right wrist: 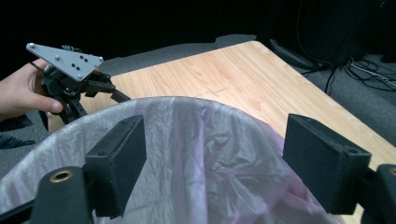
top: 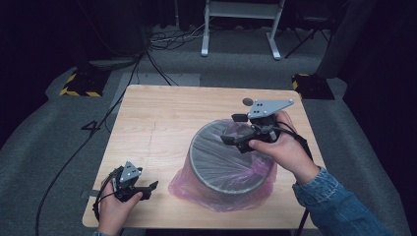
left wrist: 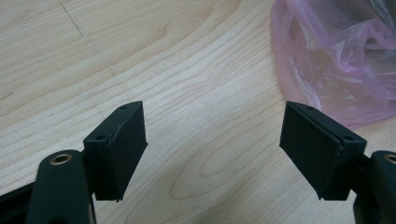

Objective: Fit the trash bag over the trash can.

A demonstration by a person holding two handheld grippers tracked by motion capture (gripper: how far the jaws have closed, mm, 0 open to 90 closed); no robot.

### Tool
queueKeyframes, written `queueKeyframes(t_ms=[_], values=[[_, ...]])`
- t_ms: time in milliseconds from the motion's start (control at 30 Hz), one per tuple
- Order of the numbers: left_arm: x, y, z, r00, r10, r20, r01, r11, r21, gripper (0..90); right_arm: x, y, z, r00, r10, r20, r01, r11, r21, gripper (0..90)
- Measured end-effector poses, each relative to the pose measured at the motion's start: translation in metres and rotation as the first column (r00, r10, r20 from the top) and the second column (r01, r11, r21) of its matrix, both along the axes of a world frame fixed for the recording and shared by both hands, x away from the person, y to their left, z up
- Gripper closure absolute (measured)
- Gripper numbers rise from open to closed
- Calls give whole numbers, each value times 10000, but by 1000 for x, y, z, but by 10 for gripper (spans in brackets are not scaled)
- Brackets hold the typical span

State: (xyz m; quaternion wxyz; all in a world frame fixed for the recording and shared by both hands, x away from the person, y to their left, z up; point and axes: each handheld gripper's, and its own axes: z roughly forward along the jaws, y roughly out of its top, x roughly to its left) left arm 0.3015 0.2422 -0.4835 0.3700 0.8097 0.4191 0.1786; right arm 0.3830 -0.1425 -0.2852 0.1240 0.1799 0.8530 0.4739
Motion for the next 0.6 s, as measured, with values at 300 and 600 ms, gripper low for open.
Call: queueKeyframes(t_ms=[300,600], values=[[4,-1,-7,10000,83,-3,-82,9992,398,226,7,27,-19,9993,225,-292,-236,9990,-369,195],[6,-4,-9,10000,26,11,-26,9989,475,225,13,44,-45,9966,263,-779,-335,9952,-916,190]])
